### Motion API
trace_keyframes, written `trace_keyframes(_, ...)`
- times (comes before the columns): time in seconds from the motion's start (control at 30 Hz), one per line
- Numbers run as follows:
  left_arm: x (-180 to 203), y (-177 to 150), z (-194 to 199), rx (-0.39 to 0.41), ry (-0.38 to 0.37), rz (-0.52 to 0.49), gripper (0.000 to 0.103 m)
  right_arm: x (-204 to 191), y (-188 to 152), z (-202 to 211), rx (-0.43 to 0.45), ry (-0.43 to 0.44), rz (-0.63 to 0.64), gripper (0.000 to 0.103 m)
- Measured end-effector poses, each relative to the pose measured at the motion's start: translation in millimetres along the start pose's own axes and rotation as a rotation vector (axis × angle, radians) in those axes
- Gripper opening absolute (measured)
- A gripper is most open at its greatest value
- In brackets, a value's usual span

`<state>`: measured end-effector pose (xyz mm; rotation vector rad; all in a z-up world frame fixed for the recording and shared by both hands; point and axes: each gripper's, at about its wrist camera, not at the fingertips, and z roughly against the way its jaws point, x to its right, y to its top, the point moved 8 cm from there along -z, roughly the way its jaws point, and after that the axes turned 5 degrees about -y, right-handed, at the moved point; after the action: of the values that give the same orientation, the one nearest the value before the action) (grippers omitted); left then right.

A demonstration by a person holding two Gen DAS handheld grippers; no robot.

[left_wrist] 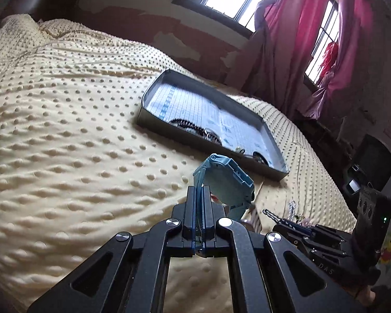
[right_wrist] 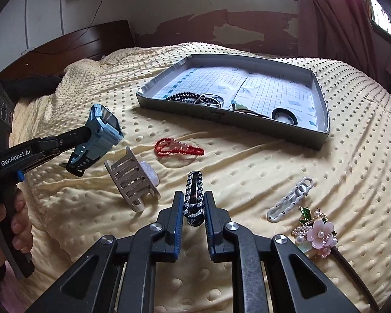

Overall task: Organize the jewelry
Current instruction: 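Carry the blue watch and black hair clip into the grey tray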

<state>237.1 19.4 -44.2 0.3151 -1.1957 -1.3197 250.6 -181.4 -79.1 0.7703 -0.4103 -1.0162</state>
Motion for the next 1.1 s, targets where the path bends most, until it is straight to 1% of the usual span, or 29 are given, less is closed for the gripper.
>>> trace_keyframes(0.1, 4, 10, 1, 0.027, 0.013, -0.021, 0.001, 5, 9, 3, 0.03, -0.009, -0.002, 0.014)
trace_keyframes(0.23, 9, 25, -9, 0.028, 0.019, -0.014, 0.001, 30, 33, 5, 0.096, -0.036, -0.073, 0.014)
trace_keyframes(0.3, 14, 37, -21, 0.025, 0.008, 0.004, 0.001, 49, 52, 4, 0.139, -0.062, -0.122, 0.014)
trace_keyframes(0.4, 21, 55, -45, 0.011, 0.002, -0.003, 0.001, 77, 74, -1, 0.184, -0.054, -0.223, 0.014)
trace_keyframes(0.47, 24, 67, -65, -0.005, 0.009, -0.011, 0.001, 93, 86, -9, 0.194, -0.054, -0.27, 0.014)
trace_keyframes(0.6, 21, 89, -100, -0.036, 0.014, 0.019, 0.001, 105, 101, -26, 0.194, -0.041, -0.293, 0.014)
trace_keyframes(0.7, 16, 95, -124, -0.073, 0.028, 0.033, 0.001, 111, 108, -38, 0.179, -0.032, -0.306, 0.014)
trace_keyframes(0.8, 12, 92, -146, -0.143, 0.044, 0.023, 0.001, 116, 104, -52, 0.16, 0.008, -0.354, 0.014)
trace_keyframes(0.87, 8, 88, -158, -0.185, 0.058, 0.013, 0.001, 118, 100, -60, 0.135, 0.0, -0.356, 0.014)
trace_keyframes(0.97, -1, 86, -168, -0.211, 0.082, 0.012, 0.001, 123, 94, -70, 0.105, -0.005, -0.365, 0.014)
trace_keyframes(1.1, -7, 86, -175, -0.219, 0.103, 0.016, 0.001, 124, 90, -75, 0.082, -0.01, -0.367, 0.014)
